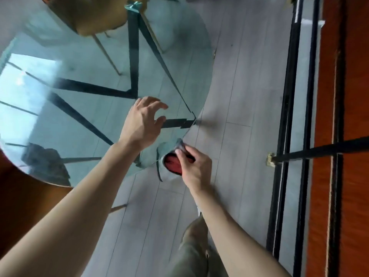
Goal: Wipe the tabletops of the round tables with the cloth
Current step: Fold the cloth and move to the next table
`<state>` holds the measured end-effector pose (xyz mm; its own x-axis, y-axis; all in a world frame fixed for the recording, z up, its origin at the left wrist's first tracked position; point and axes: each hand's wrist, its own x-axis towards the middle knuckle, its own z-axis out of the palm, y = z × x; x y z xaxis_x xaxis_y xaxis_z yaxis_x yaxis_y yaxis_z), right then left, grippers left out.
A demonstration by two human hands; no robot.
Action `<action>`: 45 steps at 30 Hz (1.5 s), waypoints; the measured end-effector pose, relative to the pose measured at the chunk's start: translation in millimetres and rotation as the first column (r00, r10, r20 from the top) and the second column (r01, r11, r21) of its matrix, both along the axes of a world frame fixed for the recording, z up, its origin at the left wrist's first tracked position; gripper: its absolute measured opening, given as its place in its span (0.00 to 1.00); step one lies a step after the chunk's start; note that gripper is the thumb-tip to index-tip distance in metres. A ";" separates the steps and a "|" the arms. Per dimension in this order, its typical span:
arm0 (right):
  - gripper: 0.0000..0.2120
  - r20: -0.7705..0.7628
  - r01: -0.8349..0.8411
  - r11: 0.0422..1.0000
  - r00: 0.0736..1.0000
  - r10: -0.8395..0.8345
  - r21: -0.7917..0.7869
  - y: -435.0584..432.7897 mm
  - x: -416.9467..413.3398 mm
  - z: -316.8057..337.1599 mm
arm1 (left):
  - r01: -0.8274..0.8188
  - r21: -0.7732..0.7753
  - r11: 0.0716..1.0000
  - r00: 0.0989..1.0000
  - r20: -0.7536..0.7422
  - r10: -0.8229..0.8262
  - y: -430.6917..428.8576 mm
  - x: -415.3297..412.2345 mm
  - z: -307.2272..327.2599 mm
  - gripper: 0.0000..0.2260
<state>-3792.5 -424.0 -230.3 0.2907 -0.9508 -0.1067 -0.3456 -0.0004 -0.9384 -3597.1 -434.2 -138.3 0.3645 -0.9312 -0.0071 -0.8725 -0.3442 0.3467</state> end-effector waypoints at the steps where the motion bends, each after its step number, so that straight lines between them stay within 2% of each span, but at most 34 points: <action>1: 0.11 -0.011 -0.106 0.993 0.994 0.107 0.056 25.9 -10.7 3.2 | -0.015 -0.001 1.000 1.000 -0.012 0.015 20.1 -5.5 7.1 0.11; 4: 0.13 -0.078 -0.317 0.938 0.941 0.330 0.139 86.0 -47.5 15.5 | -0.053 -0.004 0.999 0.998 -0.046 0.052 95.8 -29.5 31.0 0.07; 6: 0.14 -0.032 -0.384 0.903 0.917 0.397 0.193 113.7 -68.0 32.7 | -0.137 0.031 0.990 0.985 -0.106 0.140 155.8 -50.1 45.4 0.12; 8: 0.14 0.015 -0.440 0.860 0.892 0.452 0.259 138.4 -82.1 56.0 | -0.177 0.142 0.974 0.956 -0.212 0.204 218.3 -70.7 56.9 0.13; 10: 0.12 0.050 -0.510 0.801 0.851 0.522 0.315 160.6 -86.8 87.3 | -0.123 0.304 0.945 0.873 -0.419 0.249 279.5 -86.0 71.6 0.11; 12: 0.11 0.090 -0.575 0.743 0.807 0.583 0.341 181.3 -80.6 122.8 | -0.087 0.384 0.919 0.720 -0.613 0.324 337.9 -94.0 93.4 0.17; 13: 0.11 0.089 -0.606 0.720 0.782 0.617 0.339 191.5 -73.8 140.8 | -0.113 0.392 0.913 0.672 -0.647 0.361 365.7 -94.6 102.7 0.19; 16: 0.06 0.038 -0.696 0.658 0.695 0.718 0.288 229.3 -40.4 182.8 | -0.333 0.350 0.876 0.652 -0.585 0.482 442.0 -89.6 127.9 0.11; 19: 0.02 -0.079 -0.778 0.582 0.581 0.810 0.236 286.7 3.4 210.4 | -0.557 0.286 0.780 0.554 -0.572 0.605 521.6 -80.6 147.8 0.07; 21: 0.05 -0.087 -0.832 0.475 0.472 0.878 0.286 337.9 34.2 222.7 | -0.662 0.282 0.695 0.455 -0.585 0.671 579.8 -72.4 157.3 0.06; 24: 0.18 -0.058 -0.903 0.220 0.214 0.975 0.369 430.2 76.7 237.6 | -0.806 0.263 0.531 0.278 -0.624 0.731 681.8 -65.8 166.4 0.07; 27: 0.20 -0.115 -0.950 0.025 -0.012 0.993 0.313 534.0 113.3 253.5 | -0.945 0.189 0.266 0.118 -0.563 0.818 789.6 -78.0 174.8 0.06; 29: 0.20 -0.144 -0.967 -0.047 -0.085 0.986 0.251 605.6 130.2 263.9 | -0.998 0.032 0.063 0.043 -0.426 0.904 854.6 -94.7 177.5 0.13; 30: 0.21 -0.136 -0.969 -0.068 -0.102 0.985 0.237 640.5 136.9 267.0 | -0.998 -0.041 -0.044 -0.025 -0.384 0.923 884.4 -105.9 179.6 0.13; 32: 0.22 -0.098 -0.962 -0.102 -0.131 0.987 0.253 708.4 145.0 273.4 | -0.974 -0.080 -0.211 -0.152 -0.460 0.875 937.9 -133.2 186.7 0.14; 34: 0.22 -0.096 -0.953 -0.157 -0.187 0.978 0.260 767.8 148.4 274.1 | -0.969 -0.011 -0.247 -0.186 -0.626 0.758 975.8 -161.5 196.2 0.20; 37: 0.20 -0.115 -0.913 -0.335 -0.368 0.923 0.233 842.8 138.9 275.8 | -0.972 0.042 -0.232 -0.181 -0.763 0.621 1008.7 -201.3 198.9 0.13; 39: 0.18 -0.125 -0.859 -0.465 -0.496 0.859 0.213 886.6 126.3 280.8 | -0.935 0.028 -0.354 -0.226 -0.816 0.532 1025.7 -221.3 197.1 0.09; 41: 0.17 -0.135 -0.782 -0.588 -0.618 0.774 0.206 925.5 115.1 281.8 | -0.870 0.021 -0.492 -0.261 -0.868 0.423 1041.1 -241.6 195.5 0.10; 44: 0.13 -0.134 -0.605 -0.761 -0.795 0.591 0.235 975.1 103.0 274.7 | -0.813 0.058 -0.579 -0.290 -0.902 0.318 1057.4 -268.8 192.2 0.14; 45: 0.12 -0.135 -0.546 -0.803 -0.838 0.530 0.240 989.7 100.3 271.1 | -0.765 0.070 -0.640 -0.348 -0.882 0.319 1063.2 -275.4 189.0 0.12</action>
